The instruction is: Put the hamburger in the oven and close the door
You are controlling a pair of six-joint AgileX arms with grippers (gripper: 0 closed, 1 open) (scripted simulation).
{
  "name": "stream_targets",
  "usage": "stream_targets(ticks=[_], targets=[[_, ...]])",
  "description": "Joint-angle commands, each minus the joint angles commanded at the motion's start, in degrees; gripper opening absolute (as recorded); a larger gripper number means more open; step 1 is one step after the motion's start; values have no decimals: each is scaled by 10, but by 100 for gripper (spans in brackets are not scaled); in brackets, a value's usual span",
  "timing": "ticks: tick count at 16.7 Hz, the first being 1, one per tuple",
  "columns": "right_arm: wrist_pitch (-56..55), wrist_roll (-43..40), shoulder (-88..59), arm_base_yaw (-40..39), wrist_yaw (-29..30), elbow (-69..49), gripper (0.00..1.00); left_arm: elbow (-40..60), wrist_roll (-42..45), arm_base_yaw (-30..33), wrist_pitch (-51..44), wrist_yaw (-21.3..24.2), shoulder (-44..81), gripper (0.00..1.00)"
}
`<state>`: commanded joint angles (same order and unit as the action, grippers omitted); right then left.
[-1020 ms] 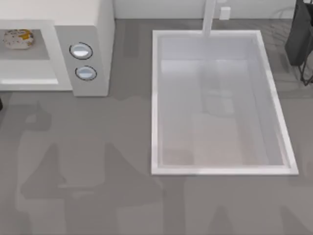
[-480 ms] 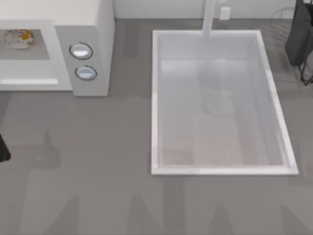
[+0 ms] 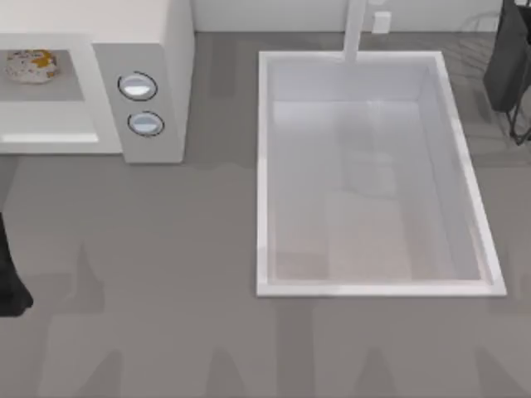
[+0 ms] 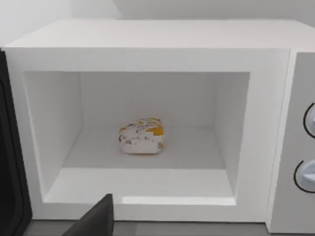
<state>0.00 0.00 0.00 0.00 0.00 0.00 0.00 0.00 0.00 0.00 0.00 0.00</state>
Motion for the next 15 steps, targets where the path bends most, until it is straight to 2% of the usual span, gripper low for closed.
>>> stream_targets(ticks=[4, 15], targets=[[0, 0, 0, 0, 0, 0, 100, 0, 0, 0, 0, 0, 0, 100], [0, 0, 0, 0, 0, 0, 100, 0, 0, 0, 0, 0, 0, 17]])
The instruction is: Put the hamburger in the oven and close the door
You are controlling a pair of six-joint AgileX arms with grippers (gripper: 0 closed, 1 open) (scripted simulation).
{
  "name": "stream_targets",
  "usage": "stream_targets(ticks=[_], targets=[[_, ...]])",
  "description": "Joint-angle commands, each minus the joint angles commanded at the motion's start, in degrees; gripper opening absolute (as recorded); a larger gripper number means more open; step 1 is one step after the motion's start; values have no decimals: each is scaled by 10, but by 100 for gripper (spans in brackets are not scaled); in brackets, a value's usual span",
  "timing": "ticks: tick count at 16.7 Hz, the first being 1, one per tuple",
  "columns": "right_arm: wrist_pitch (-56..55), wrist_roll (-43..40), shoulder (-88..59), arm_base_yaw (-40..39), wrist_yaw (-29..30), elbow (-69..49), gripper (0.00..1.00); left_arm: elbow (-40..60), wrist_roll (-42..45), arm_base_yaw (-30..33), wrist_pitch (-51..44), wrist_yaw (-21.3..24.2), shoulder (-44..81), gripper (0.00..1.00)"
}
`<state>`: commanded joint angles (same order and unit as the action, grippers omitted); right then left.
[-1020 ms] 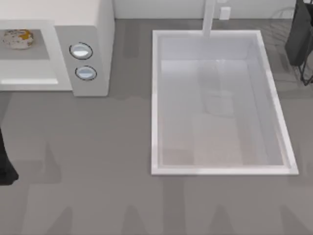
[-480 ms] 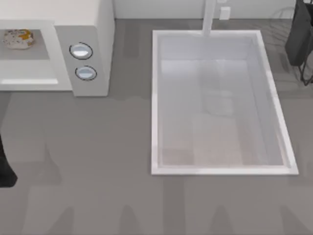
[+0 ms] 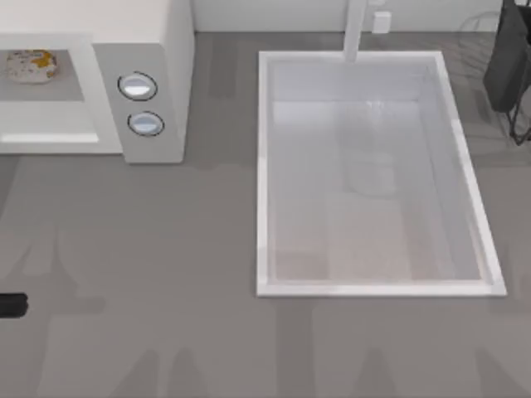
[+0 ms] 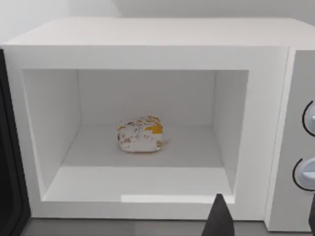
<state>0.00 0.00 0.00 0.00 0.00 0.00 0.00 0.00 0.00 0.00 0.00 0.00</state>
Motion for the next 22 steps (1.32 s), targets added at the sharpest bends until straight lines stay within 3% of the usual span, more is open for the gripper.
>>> stream_targets(ticks=[2, 3, 13, 22], targets=[[0, 0, 0, 0, 0, 0, 100, 0, 0, 0, 0, 0, 0, 2], [0, 0, 0, 0, 0, 0, 100, 0, 0, 0, 0, 0, 0, 0], [0, 0, 0, 0, 0, 0, 100, 2, 0, 1, 7, -1, 9, 0], [0, 0, 0, 0, 0, 0, 100, 36, 2, 24, 115, -24, 151, 0]])
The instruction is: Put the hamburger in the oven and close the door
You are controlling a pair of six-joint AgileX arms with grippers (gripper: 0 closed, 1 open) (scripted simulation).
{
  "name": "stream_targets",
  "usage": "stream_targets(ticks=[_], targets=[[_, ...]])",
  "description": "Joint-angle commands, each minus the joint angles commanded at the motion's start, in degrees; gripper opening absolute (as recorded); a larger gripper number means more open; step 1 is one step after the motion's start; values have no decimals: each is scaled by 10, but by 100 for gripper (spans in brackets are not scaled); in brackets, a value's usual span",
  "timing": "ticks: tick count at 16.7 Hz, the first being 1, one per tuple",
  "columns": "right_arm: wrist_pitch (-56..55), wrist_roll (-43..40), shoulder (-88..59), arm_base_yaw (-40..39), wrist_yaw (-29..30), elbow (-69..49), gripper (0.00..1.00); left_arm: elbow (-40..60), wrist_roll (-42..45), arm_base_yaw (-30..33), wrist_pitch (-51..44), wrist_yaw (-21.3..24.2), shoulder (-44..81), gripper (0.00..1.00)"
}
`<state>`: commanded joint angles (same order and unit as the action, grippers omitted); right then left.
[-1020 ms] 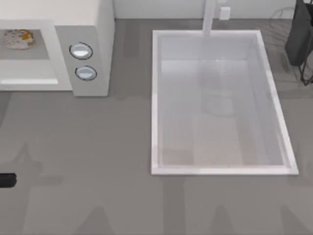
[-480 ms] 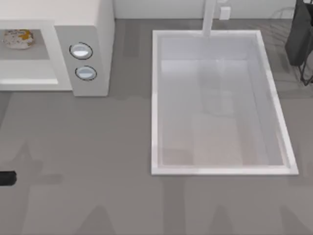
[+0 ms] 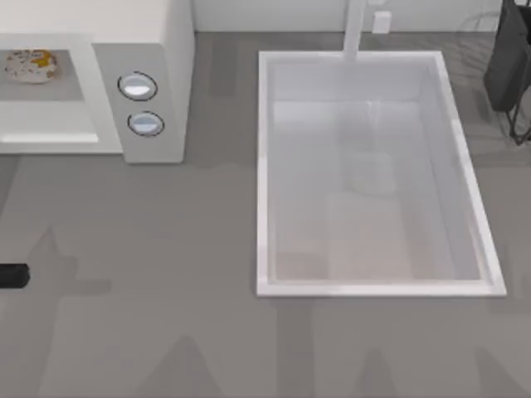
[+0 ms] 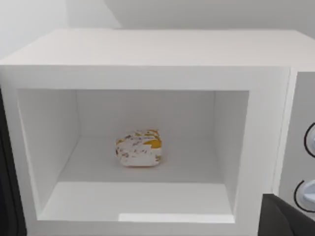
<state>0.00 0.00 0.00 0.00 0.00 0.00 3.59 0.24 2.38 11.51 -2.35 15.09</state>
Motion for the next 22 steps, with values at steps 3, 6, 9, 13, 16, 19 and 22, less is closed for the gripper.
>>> stream_targets(ticks=[3, 6, 9, 13, 16, 19, 22], targets=[[0, 0, 0, 0, 0, 0, 100, 1, 0, 0, 2, 0, 2, 0], [0, 0, 0, 0, 0, 0, 100, -3, 0, 2, 10, -4, 8, 0], [0, 0, 0, 0, 0, 0, 100, -9, 1, 22, 59, -23, 51, 0], [0, 0, 0, 0, 0, 0, 100, -20, 2, 58, 150, -59, 130, 0], [0, 0, 0, 0, 0, 0, 100, -27, 2, 79, 202, -79, 176, 0], [0, 0, 0, 0, 0, 0, 100, -29, 3, 84, 214, -84, 187, 0], [0, 0, 0, 0, 0, 0, 100, -26, 2, 80, 211, -81, 184, 0]])
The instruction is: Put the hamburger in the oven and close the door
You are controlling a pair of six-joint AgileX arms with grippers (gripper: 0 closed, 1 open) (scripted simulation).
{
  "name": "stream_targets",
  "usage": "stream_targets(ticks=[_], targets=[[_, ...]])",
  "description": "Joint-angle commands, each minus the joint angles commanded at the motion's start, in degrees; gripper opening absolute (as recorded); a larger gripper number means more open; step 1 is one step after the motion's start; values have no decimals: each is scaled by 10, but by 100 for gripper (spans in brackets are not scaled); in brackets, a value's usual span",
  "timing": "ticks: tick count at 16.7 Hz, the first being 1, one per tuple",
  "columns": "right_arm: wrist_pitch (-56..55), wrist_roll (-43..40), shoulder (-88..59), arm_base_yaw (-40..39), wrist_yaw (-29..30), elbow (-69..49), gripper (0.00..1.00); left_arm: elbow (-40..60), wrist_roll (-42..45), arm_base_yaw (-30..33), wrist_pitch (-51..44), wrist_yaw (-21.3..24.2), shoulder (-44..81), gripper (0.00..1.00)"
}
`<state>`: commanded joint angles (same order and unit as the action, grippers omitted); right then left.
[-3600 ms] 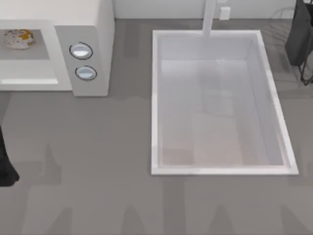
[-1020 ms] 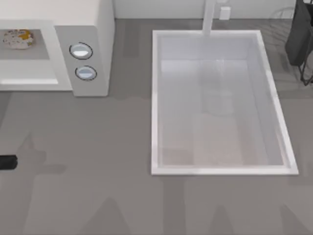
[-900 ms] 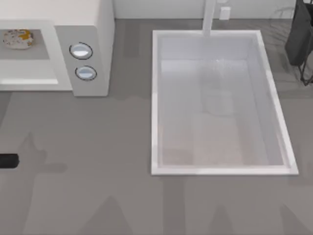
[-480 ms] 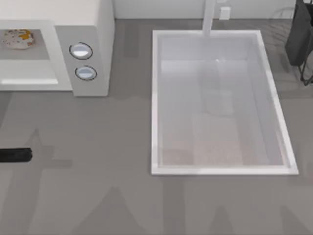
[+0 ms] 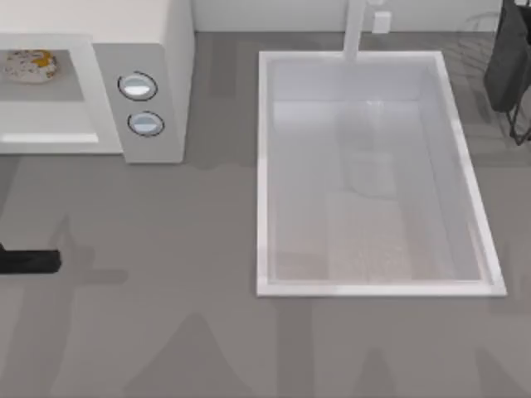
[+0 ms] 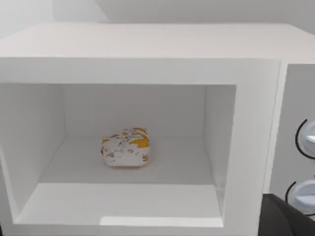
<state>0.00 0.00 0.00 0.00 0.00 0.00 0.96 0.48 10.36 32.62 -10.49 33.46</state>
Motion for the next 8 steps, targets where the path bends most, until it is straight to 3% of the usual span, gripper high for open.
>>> stream_targets(ticks=[8], targets=[[0, 0, 0, 0, 0, 0, 100, 42, -1, -107, -120, 107, -77, 0]])
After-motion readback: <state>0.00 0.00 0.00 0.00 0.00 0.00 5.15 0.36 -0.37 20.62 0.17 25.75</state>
